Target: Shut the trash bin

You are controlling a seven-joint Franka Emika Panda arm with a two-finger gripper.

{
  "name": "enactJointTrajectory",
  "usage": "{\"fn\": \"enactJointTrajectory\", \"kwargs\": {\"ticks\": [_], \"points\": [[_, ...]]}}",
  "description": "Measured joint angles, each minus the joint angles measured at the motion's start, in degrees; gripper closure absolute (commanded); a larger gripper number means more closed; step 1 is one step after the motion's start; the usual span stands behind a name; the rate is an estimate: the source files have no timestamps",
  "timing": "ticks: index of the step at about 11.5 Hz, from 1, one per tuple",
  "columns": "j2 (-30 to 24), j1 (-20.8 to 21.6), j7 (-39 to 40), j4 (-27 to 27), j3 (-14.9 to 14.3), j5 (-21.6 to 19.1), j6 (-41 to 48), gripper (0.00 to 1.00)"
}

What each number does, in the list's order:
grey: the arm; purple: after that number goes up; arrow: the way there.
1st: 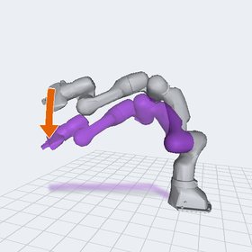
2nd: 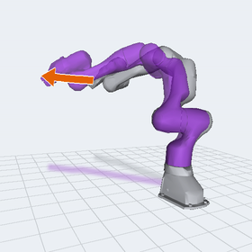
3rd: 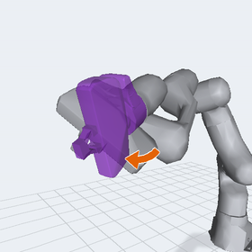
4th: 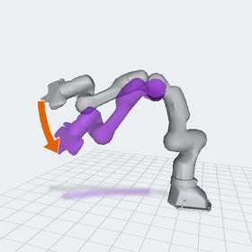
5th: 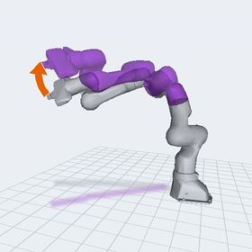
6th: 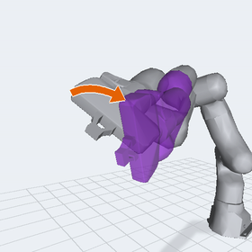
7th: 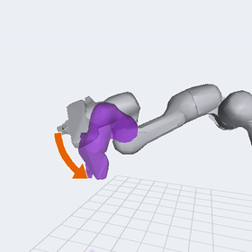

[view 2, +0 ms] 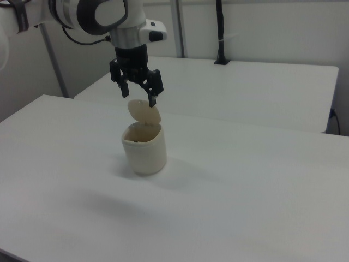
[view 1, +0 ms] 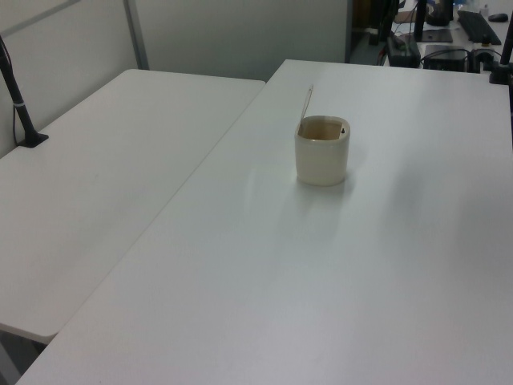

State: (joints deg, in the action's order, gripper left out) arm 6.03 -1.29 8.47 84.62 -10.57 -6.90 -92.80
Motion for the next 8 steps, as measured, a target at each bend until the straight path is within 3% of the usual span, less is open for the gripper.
{"fn": "enactJointTrajectory", "kwargs": {"ticks": [7,8], "points": [[0.1,0.1,0.0,0.0,0.2,0.7,0.0,0.00],[0.1,0.1,0.0,0.0,0.2,0.7,0.0,0.14]]}}
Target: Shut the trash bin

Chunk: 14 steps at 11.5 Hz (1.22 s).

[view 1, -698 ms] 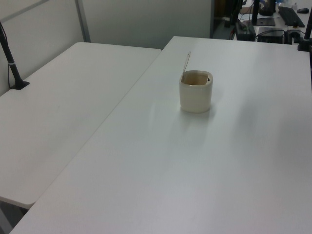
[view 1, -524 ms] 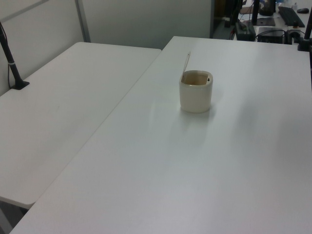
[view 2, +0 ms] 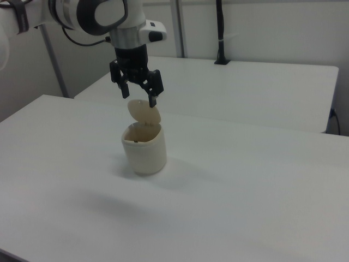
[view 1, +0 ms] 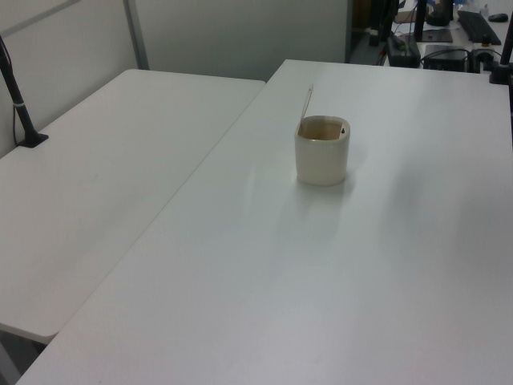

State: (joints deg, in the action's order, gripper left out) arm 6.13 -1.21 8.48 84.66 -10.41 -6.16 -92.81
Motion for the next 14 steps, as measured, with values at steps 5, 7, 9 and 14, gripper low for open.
{"fn": "enactJointTrajectory", "kwargs": {"ticks": [5,7,9,14], "points": [[0.4,0.0,7.4,0.1,0.1,0.0,0.0,1.00],[1.4,0.1,8.7,0.1,0.2,-1.2,-2.8,1.00],[2.2,0.2,9.0,0.1,0.4,-3.7,-9.9,1.00],[6.2,4.7,7.0,0.2,1.9,-4.8,-26.2,1.00]]}}
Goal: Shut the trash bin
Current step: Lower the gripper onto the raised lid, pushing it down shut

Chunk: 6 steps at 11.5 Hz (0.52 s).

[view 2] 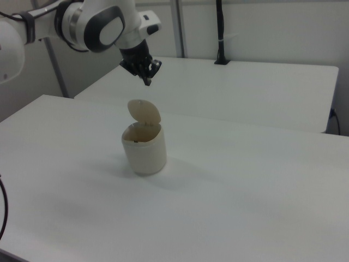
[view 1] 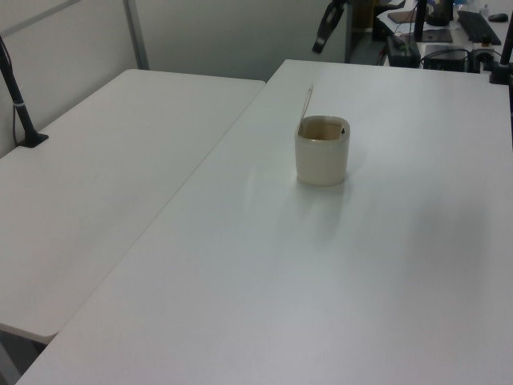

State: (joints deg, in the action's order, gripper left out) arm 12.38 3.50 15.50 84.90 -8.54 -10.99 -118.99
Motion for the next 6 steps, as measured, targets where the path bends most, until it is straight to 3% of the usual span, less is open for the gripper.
{"fn": "enactJointTrajectory", "kwargs": {"ticks": [6], "points": [[7.6,5.1,-3.1,0.0,0.1,0.7,-4.9,1.00]]}}
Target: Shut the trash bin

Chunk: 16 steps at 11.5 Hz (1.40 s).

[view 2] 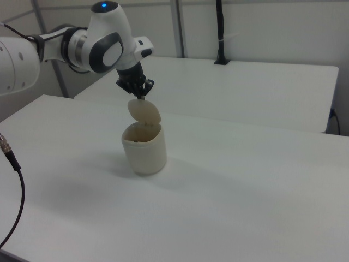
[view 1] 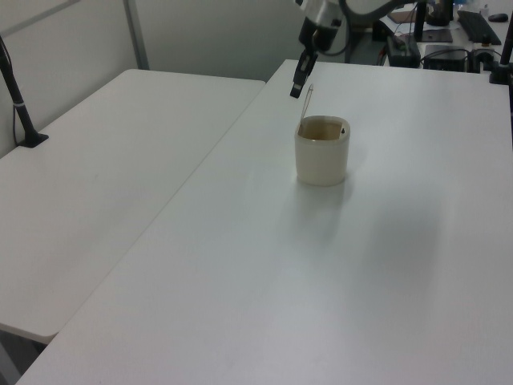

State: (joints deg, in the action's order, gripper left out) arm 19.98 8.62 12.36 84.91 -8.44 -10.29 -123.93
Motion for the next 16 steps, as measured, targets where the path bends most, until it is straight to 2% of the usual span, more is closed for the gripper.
{"fn": "enactJointTrajectory", "kwargs": {"ticks": [3,6,8,12,16], "points": [[0.7,-0.2,-0.2,-0.1,-0.5,0.8,0.3,1.00],[-0.8,-1.7,2.3,-0.4,-0.9,1.1,12.1,1.00],[-1.1,-1.7,3.2,-0.1,-0.9,1.1,16.5,1.00],[2.5,-1.2,3.2,1.2,-0.6,3.7,17.2,1.00],[2.6,-1.0,3.2,1.0,-0.6,4.6,17.3,1.00]]}}
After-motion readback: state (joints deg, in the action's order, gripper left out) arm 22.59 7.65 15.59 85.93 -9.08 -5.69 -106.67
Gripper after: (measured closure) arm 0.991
